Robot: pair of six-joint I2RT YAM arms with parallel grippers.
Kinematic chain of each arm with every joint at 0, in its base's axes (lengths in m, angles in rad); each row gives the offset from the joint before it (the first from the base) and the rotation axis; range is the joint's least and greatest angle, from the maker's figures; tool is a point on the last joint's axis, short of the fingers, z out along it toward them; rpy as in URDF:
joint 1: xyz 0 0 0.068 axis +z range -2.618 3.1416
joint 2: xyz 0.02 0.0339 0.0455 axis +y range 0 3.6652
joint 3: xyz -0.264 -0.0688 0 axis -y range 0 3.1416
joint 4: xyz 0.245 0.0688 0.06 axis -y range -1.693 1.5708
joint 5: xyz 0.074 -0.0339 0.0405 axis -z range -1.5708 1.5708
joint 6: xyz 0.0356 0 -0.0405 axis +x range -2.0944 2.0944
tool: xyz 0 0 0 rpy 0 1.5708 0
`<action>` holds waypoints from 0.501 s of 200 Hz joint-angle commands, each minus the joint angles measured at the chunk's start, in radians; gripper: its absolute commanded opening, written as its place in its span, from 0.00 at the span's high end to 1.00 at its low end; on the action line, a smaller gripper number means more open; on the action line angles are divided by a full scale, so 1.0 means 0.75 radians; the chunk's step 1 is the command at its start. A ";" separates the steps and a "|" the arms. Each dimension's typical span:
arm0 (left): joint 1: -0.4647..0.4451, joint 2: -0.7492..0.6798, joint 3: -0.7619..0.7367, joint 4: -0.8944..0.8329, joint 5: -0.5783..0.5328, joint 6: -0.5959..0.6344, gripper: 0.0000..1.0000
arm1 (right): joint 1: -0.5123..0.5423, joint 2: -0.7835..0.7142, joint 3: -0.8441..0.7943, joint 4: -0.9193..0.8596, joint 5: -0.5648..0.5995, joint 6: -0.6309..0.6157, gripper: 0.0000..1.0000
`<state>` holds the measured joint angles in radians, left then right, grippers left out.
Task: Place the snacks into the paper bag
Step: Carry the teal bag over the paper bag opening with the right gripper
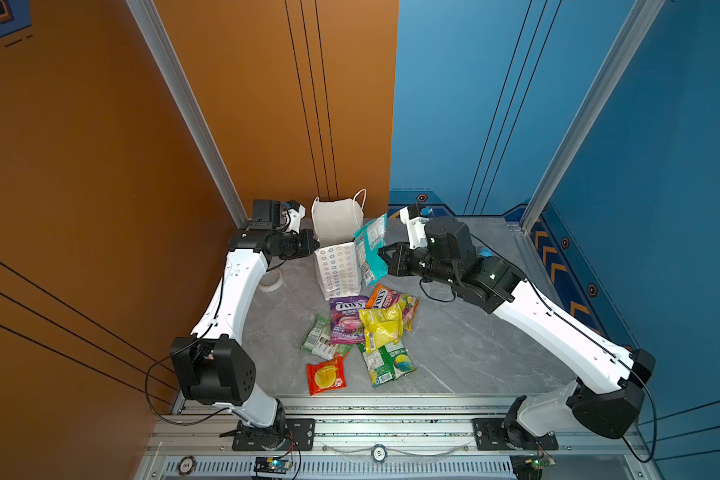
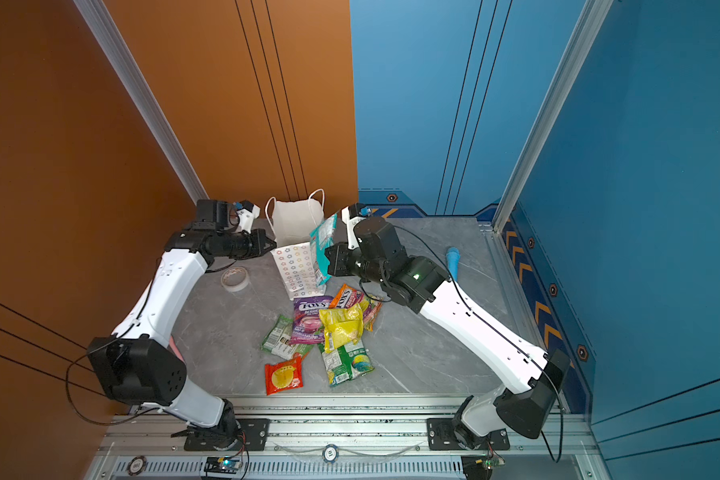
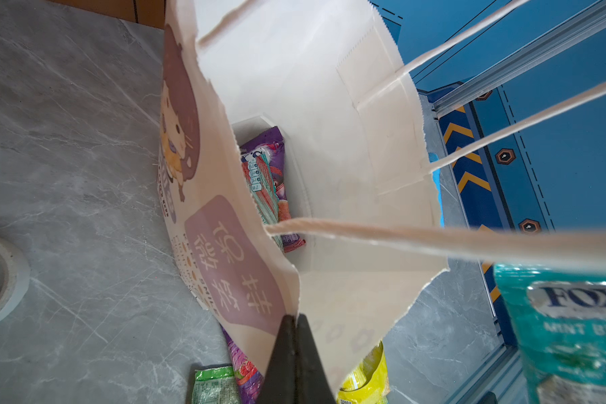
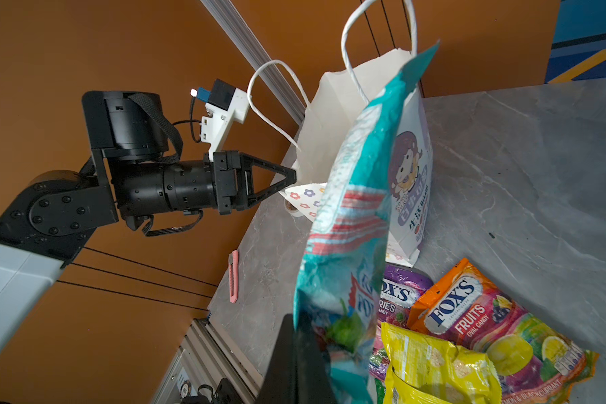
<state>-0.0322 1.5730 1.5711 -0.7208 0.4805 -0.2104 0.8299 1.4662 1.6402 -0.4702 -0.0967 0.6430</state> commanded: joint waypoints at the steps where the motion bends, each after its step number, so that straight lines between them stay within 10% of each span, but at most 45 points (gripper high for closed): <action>1: -0.002 0.023 -0.029 -0.037 -0.012 -0.001 0.98 | 0.018 0.036 0.100 0.124 -0.027 -0.039 1.00; 100: 0.000 0.020 -0.029 -0.037 -0.011 -0.002 0.98 | 0.002 0.351 0.472 0.123 -0.050 -0.094 1.00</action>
<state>-0.0322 1.5730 1.5711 -0.7208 0.4805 -0.2104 0.8379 1.6928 1.9053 -0.4259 -0.1230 0.6018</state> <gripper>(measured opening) 0.046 0.047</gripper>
